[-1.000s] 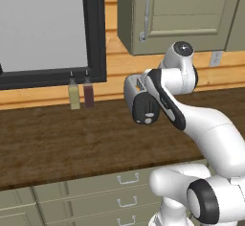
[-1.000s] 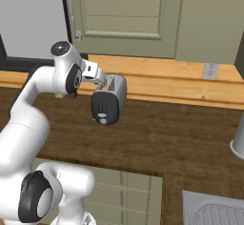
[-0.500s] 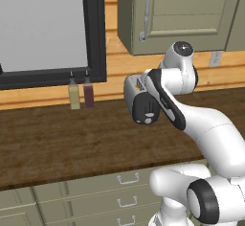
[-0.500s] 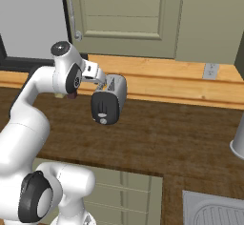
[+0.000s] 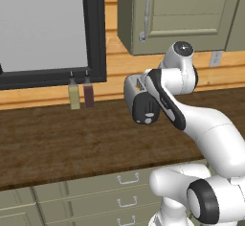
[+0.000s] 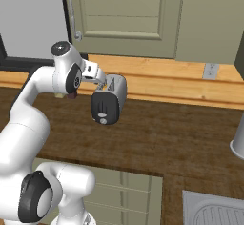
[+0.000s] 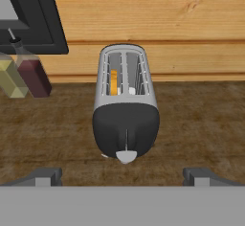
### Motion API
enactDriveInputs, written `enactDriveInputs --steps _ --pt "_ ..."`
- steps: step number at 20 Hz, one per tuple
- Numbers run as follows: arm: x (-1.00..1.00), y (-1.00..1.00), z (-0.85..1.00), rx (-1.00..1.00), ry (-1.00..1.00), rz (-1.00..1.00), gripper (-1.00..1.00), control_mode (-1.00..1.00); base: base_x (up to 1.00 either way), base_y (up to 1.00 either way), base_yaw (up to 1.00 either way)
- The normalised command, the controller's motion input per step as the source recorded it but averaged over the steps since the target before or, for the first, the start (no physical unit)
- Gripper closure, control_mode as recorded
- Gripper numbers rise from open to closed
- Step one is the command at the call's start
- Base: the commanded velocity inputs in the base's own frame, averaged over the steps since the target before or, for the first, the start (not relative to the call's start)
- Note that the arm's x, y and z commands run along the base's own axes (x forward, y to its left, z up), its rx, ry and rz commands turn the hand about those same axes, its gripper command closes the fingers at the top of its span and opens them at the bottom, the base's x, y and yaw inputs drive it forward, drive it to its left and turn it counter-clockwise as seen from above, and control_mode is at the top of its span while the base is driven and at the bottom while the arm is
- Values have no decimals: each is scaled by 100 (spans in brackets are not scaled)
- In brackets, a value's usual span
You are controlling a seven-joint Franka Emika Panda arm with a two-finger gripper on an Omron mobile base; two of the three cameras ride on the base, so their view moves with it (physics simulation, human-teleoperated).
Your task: Start the toaster. Once the lever pops up, take the bread to the plate on the dining counter.
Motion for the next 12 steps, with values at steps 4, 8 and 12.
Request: enactDriveInputs --steps 4,8,12 --pt "0 0 0 0 0 0 -100 -100 0 0 0" --pt "0 0 0 0 0 0 -100 -100 0 0 0" --pt "0 0 0 0 0 0 -100 -100 0 0 0"
